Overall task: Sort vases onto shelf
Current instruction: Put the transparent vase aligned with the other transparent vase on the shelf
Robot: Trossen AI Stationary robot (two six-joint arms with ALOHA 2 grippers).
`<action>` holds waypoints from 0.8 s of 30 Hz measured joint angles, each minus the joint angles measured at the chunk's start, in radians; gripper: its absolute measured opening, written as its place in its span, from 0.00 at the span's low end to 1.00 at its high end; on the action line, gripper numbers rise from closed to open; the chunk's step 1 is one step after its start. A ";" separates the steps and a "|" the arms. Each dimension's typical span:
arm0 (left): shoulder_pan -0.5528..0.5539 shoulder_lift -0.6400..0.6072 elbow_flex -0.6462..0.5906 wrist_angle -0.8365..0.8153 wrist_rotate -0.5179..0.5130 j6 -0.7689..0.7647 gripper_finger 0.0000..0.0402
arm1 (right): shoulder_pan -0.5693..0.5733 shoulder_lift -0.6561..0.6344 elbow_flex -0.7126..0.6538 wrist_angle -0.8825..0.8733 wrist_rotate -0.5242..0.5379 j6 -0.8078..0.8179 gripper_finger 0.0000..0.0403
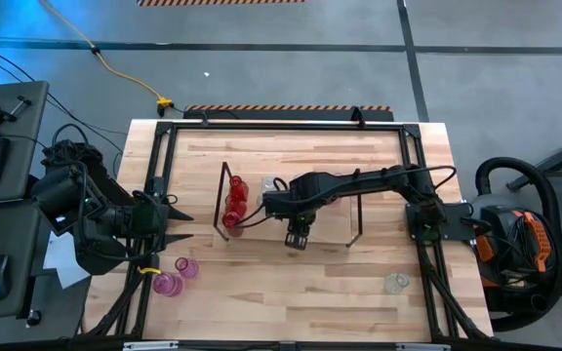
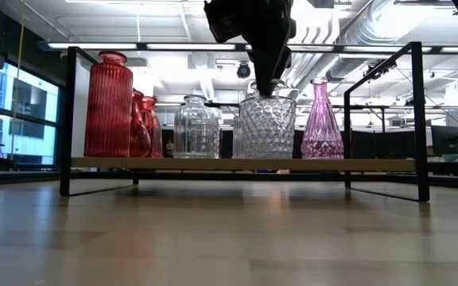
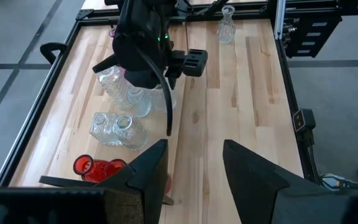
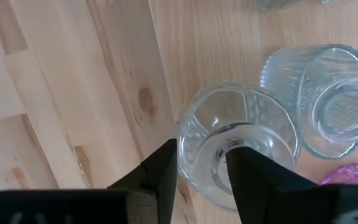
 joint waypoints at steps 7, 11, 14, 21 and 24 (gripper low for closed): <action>0.000 0.000 0.000 0.000 0.000 0.001 0.37 | 0.000 -0.001 0.000 -0.001 -0.001 0.014 0.29; 0.000 0.000 0.000 0.000 0.000 0.001 0.37 | 0.000 -0.002 0.001 -0.001 -0.010 0.022 0.29; 0.000 0.000 0.000 0.000 0.000 0.002 0.37 | 0.001 -0.002 0.002 -0.001 -0.010 0.029 0.29; 0.000 0.000 0.000 0.000 0.000 0.002 0.37 | 0.001 -0.002 0.002 -0.001 -0.012 0.059 0.29; 0.000 0.000 0.000 0.000 0.000 0.003 0.37 | 0.001 -0.002 0.002 -0.002 -0.016 0.071 0.29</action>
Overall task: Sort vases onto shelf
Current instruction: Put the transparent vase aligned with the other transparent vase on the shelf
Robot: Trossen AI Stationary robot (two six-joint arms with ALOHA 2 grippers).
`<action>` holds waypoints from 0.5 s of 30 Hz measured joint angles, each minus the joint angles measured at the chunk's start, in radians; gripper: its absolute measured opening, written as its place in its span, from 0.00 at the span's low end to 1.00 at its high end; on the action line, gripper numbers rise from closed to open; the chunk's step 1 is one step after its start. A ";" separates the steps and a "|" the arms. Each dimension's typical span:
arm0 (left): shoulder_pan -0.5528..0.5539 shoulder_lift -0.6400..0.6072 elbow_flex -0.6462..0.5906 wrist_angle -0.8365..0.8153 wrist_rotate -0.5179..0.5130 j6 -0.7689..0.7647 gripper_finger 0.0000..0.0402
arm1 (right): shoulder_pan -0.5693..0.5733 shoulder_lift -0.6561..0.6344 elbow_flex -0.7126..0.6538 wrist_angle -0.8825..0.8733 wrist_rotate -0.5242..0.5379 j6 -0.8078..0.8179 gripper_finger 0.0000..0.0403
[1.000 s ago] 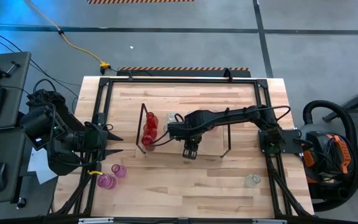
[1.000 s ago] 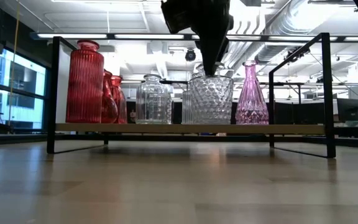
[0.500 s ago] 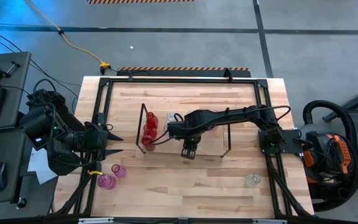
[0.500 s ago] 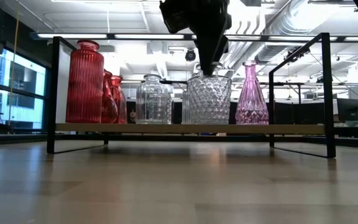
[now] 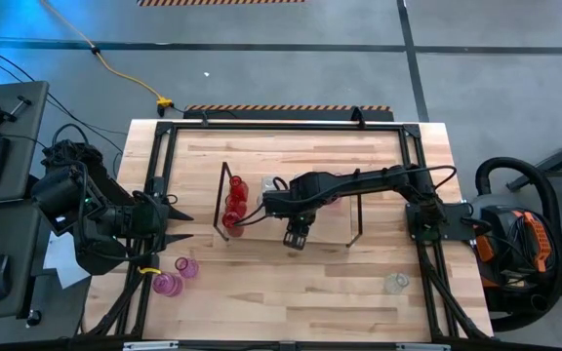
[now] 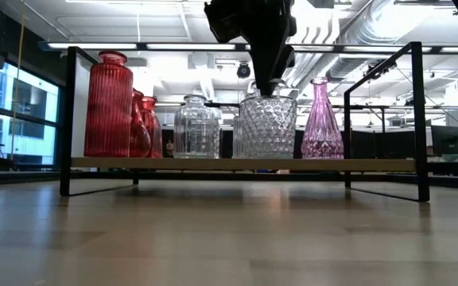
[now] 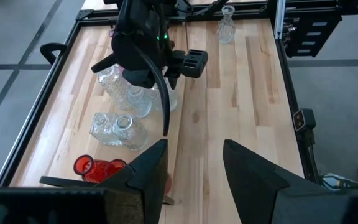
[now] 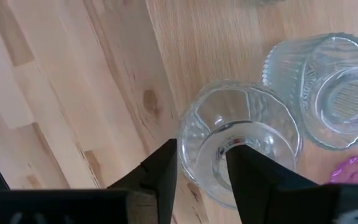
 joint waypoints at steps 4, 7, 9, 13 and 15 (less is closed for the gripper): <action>0.000 0.000 0.000 0.000 0.000 0.007 0.37 | 0.000 0.000 0.000 0.000 0.000 0.003 0.29; 0.000 0.000 0.000 0.000 0.000 0.007 0.37 | 0.000 -0.001 0.000 0.000 0.000 0.013 0.29; 0.000 0.000 0.000 0.000 0.000 0.007 0.37 | 0.000 -0.001 0.000 0.000 0.001 0.020 0.29; 0.000 0.000 0.000 0.000 0.000 0.007 0.37 | 0.000 -0.002 0.001 0.007 0.004 0.020 0.29; 0.000 0.000 0.000 0.000 0.000 0.007 0.37 | 0.000 -0.001 0.019 0.002 0.006 0.020 0.29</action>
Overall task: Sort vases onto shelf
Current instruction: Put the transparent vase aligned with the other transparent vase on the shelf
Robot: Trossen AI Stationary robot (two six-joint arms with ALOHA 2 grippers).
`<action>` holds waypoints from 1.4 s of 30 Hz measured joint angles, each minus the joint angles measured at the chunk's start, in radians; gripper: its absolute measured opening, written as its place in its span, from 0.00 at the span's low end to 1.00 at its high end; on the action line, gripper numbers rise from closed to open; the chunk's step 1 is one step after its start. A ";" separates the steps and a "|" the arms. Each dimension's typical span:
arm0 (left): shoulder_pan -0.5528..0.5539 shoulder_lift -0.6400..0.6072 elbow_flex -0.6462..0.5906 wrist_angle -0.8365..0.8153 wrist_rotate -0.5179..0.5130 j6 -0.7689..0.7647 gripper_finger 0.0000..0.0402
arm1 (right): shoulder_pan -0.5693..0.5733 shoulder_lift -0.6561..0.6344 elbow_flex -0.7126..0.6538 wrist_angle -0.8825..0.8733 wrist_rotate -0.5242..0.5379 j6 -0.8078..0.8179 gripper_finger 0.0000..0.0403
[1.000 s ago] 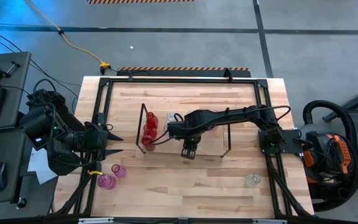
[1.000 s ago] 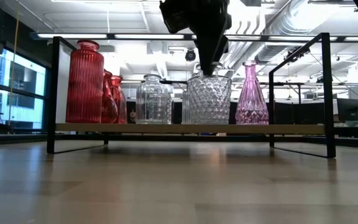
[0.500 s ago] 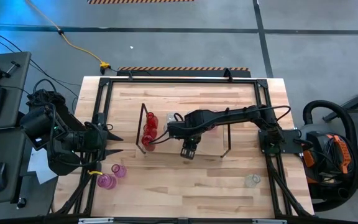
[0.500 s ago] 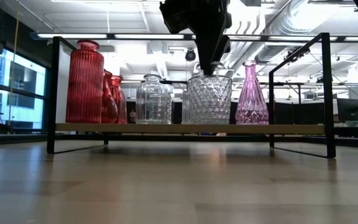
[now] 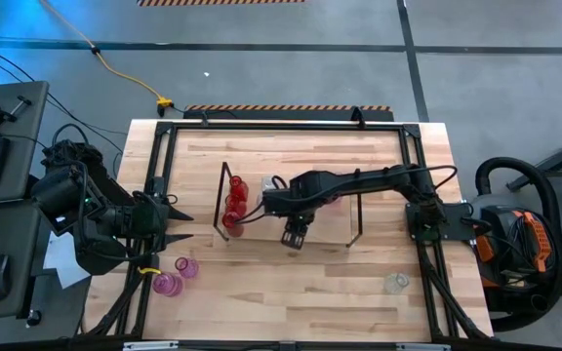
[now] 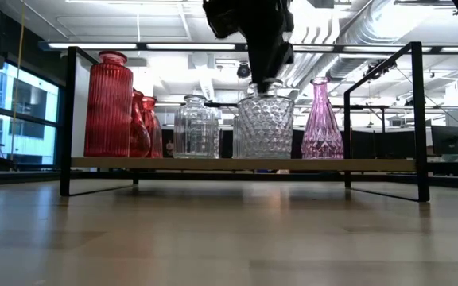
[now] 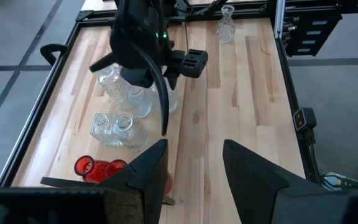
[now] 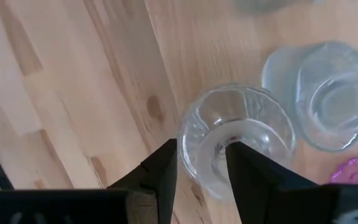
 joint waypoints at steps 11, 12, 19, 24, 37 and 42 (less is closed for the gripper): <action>0.000 0.000 0.000 0.000 0.000 -0.001 0.37 | -0.002 -0.002 0.113 -0.052 0.081 -0.003 0.29; 0.000 0.000 0.000 0.000 0.000 -0.002 0.37 | -0.002 -0.002 0.113 -0.054 0.081 -0.001 0.29; 0.000 0.000 0.000 0.000 0.000 -0.008 0.37 | 0.021 -0.002 0.113 0.025 0.085 0.059 0.29; 0.000 0.000 0.000 0.000 0.000 -0.008 0.37 | 0.071 -0.001 0.113 0.177 0.213 0.117 0.29; 0.040 0.000 0.000 0.007 0.000 -0.012 0.37 | 0.136 -0.005 0.360 0.348 0.525 -0.050 0.29; 0.060 0.003 0.000 0.030 -0.007 -0.019 0.37 | 0.136 -0.050 0.350 0.354 0.564 -0.041 0.29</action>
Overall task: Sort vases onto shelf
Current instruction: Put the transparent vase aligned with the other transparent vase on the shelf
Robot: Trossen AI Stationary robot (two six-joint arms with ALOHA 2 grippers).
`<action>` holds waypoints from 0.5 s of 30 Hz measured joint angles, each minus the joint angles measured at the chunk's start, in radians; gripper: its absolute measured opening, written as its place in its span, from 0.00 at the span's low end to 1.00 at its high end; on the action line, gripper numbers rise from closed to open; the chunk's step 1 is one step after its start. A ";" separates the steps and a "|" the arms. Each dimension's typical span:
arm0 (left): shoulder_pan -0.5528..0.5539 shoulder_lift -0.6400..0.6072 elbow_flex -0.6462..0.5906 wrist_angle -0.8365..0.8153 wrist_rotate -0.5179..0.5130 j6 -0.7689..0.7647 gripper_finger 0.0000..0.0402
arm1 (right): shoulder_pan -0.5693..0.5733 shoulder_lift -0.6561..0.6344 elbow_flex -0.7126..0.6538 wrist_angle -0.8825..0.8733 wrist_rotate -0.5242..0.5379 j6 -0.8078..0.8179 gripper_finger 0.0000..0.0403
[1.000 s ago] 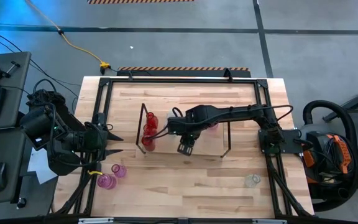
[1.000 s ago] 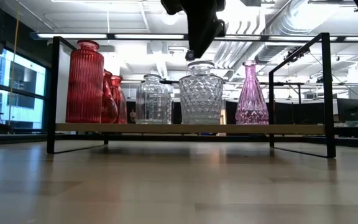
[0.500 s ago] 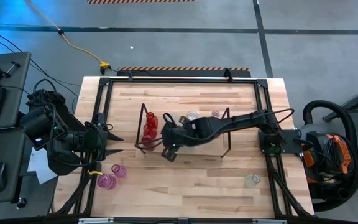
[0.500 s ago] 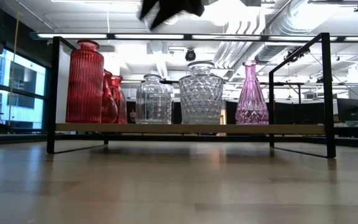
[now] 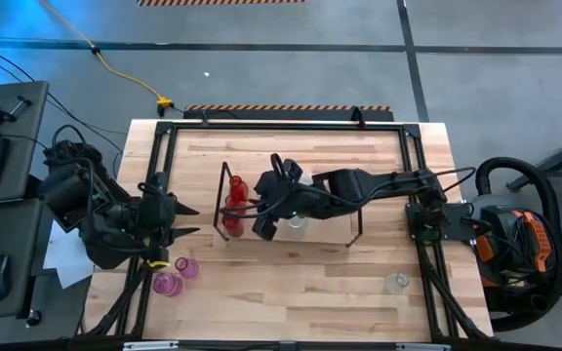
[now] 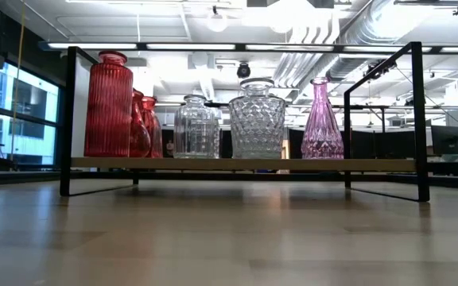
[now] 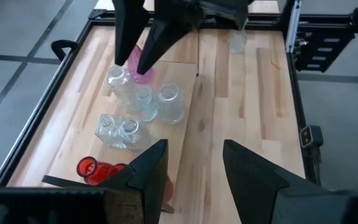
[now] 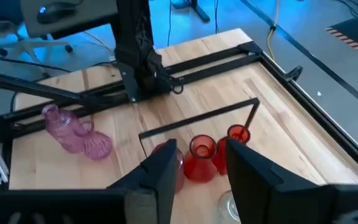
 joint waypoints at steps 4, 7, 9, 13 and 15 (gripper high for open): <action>0.009 0.010 0.000 0.001 -0.022 0.000 0.37 | 0.004 -0.009 -0.001 -0.017 0.004 -0.003 0.29; 0.016 0.018 0.000 0.001 -0.023 0.001 0.37 | 0.004 -0.008 -0.001 -0.033 -0.023 -0.005 0.29; 0.026 0.023 0.000 0.001 -0.022 0.001 0.37 | 0.003 -0.008 -0.001 -0.044 -0.029 -0.004 0.29; 0.043 0.030 0.000 0.002 -0.022 0.001 0.37 | 0.001 -0.009 -0.001 -0.059 -0.029 -0.026 0.29; 0.056 0.032 0.000 0.001 -0.023 0.001 0.37 | 0.001 -0.011 -0.001 -0.059 -0.029 -0.046 0.29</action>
